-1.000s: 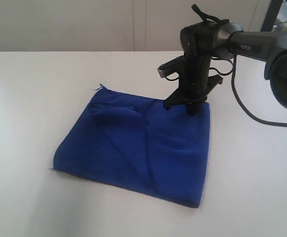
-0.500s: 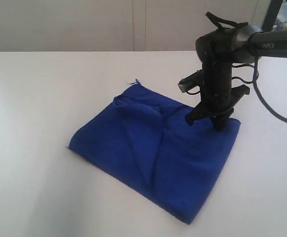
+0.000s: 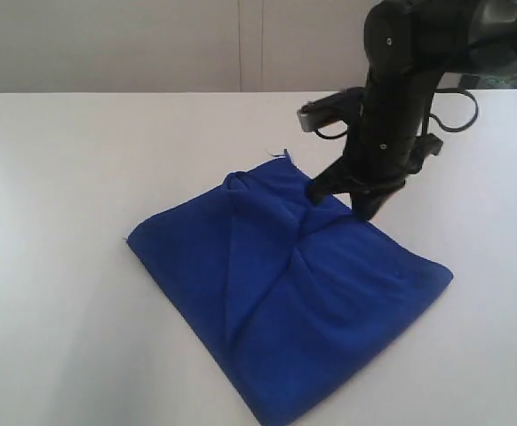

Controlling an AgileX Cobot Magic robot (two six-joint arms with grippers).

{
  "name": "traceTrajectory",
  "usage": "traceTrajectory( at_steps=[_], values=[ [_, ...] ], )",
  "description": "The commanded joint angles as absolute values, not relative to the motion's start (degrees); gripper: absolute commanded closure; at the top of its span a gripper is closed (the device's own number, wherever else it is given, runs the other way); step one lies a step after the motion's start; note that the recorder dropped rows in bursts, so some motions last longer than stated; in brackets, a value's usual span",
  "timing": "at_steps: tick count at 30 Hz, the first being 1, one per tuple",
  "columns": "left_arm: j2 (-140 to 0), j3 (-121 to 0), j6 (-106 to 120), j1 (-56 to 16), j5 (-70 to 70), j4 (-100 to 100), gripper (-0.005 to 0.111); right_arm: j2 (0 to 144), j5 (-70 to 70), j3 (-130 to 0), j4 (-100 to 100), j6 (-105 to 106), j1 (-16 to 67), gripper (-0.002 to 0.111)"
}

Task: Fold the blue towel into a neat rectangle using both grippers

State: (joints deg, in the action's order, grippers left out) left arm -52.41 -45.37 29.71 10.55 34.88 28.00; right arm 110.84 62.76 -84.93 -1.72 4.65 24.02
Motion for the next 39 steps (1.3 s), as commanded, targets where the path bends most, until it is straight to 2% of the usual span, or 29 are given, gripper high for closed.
traceTrajectory(
  at_steps=[1,10,21,39],
  values=[
    [-52.0,-45.1,29.9,10.7,35.6,28.5,0.107,112.6,50.6,-85.3,2.2,5.2,24.8,0.108],
    [-52.0,-45.1,29.9,10.7,35.6,28.5,0.107,122.7,33.6,-91.3,6.6,5.7,24.3,0.108],
    [-52.0,-45.1,29.9,10.7,35.6,28.5,0.107,130.5,33.6,-94.8,6.5,5.2,21.7,0.108],
    [-52.0,-45.1,29.9,10.7,35.6,28.5,0.107,131.1,40.0,-94.8,0.9,-8.5,8.9,0.108]
  ],
)
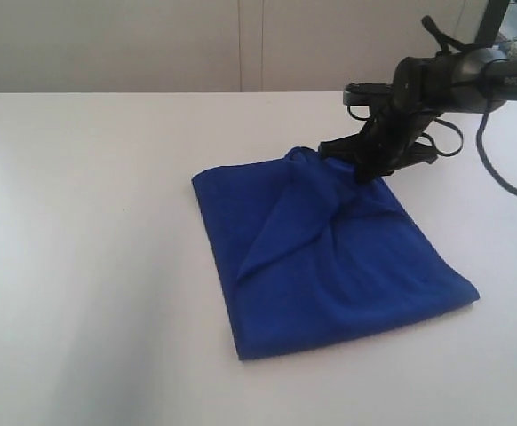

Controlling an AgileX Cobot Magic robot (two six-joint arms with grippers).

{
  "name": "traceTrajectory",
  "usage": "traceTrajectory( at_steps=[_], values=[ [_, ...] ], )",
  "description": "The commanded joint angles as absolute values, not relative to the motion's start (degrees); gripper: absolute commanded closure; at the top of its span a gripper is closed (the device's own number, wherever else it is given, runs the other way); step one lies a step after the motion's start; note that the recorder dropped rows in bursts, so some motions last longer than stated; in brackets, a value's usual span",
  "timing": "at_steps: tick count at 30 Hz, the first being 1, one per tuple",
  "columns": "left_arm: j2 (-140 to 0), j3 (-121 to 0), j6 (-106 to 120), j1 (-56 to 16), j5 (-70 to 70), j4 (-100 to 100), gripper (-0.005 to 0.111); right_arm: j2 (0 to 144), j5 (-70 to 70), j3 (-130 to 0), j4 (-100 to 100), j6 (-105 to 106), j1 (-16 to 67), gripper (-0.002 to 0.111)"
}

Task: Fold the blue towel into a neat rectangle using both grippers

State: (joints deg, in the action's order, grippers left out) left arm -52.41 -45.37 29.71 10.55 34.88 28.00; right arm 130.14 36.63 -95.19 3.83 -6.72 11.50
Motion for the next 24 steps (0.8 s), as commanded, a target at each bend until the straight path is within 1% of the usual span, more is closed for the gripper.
traceTrajectory(
  at_steps=[1,7,15,19,24],
  values=[
    [-52.0,-45.1,29.9,10.7,35.6,28.5,0.107,131.1,40.1,-94.8,0.9,-8.8,8.4,0.108],
    [-52.0,-45.1,29.9,10.7,35.6,28.5,0.107,130.2,39.9,-94.8,1.1,-9.1,7.9,0.108],
    [-52.0,-45.1,29.9,10.7,35.6,28.5,0.107,122.4,41.6,-94.8,6.2,-8.5,8.7,0.108],
    [-52.0,-45.1,29.9,10.7,35.6,28.5,0.107,119.9,44.8,-94.6,6.2,-5.5,12.0,0.108],
    [-52.0,-45.1,29.9,10.7,35.6,28.5,0.107,119.5,51.7,-94.3,6.2,-0.6,18.8,0.108]
  ],
)
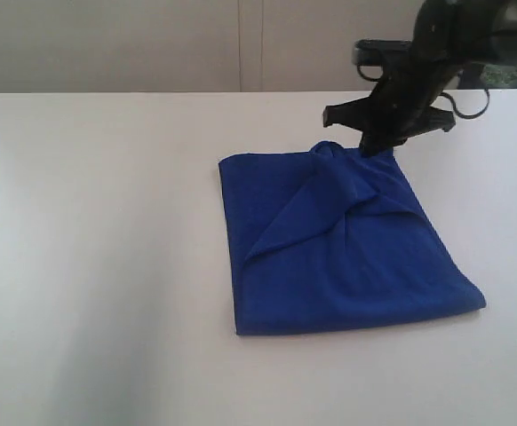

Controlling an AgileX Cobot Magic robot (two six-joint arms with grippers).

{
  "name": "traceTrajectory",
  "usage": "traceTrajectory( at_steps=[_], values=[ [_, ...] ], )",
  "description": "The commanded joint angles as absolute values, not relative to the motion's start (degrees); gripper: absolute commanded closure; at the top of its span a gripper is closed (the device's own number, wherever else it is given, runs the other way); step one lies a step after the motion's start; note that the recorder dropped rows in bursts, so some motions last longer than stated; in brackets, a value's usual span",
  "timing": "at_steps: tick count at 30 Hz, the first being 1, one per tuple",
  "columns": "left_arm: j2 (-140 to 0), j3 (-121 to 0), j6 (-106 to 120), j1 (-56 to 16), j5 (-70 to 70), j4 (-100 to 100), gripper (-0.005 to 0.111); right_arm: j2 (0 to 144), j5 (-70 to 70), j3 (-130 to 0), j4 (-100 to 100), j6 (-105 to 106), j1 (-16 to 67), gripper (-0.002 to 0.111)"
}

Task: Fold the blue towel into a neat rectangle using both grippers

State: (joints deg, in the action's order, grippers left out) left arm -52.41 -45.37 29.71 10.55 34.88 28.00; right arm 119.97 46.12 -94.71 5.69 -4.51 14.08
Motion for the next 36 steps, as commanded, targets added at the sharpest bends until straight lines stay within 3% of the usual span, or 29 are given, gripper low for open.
traceTrajectory(
  at_steps=[1,12,25,36],
  values=[
    [-52.0,-45.1,29.9,10.7,35.6,28.5,0.107,119.5,51.7,-93.8,6.6,-0.4,20.2,0.108],
    [-52.0,-45.1,29.9,10.7,35.6,28.5,0.107,119.6,48.6,-87.2,8.1,1.3,30.1,0.108],
    [-52.0,-45.1,29.9,10.7,35.6,28.5,0.107,123.9,42.9,-87.2,3.4,-0.4,30.9,0.108],
    [-52.0,-45.1,29.9,10.7,35.6,28.5,0.107,125.5,43.5,-87.2,11.0,0.0,32.5,0.108]
  ],
)
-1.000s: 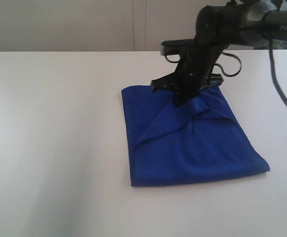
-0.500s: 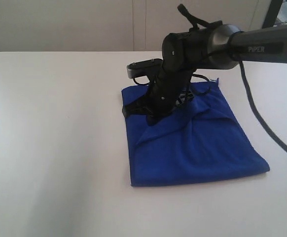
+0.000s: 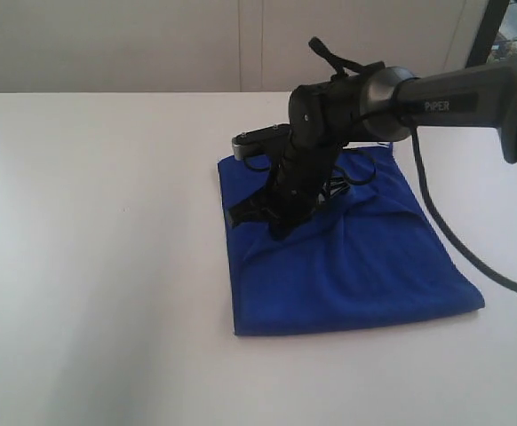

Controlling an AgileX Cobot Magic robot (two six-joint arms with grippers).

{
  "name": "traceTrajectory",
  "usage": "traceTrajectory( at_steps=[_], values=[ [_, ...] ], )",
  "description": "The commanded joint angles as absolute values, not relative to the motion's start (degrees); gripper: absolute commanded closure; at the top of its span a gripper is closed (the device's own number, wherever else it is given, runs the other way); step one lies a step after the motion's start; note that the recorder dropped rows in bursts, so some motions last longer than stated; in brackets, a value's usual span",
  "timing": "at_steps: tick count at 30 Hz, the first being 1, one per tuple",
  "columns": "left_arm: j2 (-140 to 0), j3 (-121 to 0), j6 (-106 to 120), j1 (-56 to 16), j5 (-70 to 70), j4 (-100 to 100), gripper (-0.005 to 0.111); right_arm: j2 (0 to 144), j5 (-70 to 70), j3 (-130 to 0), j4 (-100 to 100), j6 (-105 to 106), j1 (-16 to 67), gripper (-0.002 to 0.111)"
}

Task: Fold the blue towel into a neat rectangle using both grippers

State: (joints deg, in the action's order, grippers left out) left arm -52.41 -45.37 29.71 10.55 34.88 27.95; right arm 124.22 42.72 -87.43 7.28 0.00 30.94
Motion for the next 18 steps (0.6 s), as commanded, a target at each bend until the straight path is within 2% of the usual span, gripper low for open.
traceTrajectory(
  at_steps=[1,18],
  values=[
    [-52.0,-45.1,29.9,10.7,35.6,28.5,0.107,125.5,43.2,-87.2,11.5,0.0,32.9,0.108],
    [-52.0,-45.1,29.9,10.7,35.6,28.5,0.107,125.5,39.3,-87.2,19.5,-1.7,35.1,0.108]
  ],
)
